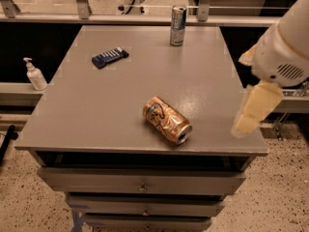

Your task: Move orange can near rxbar blueberry

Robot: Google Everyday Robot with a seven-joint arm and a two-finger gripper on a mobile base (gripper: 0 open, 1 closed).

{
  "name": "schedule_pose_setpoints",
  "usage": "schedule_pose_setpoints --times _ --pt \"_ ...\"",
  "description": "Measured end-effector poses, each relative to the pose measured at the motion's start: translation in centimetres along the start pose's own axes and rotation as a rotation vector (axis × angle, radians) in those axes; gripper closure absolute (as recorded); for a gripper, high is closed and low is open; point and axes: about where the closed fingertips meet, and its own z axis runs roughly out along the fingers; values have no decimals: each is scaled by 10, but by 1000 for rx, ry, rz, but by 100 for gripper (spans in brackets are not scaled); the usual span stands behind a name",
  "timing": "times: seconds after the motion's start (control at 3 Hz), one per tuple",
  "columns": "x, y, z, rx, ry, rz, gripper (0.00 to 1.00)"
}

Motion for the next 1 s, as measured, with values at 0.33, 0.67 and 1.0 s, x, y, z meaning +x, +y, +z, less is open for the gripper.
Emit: schedule_pose_setpoints --times 0.33,0.67,1.0 --pt "-38 31 47 -91 -48 26 0" --pt "-64 58 83 -168 -56 73 0" --pt "-89 74 101 -197 -77 110 0"
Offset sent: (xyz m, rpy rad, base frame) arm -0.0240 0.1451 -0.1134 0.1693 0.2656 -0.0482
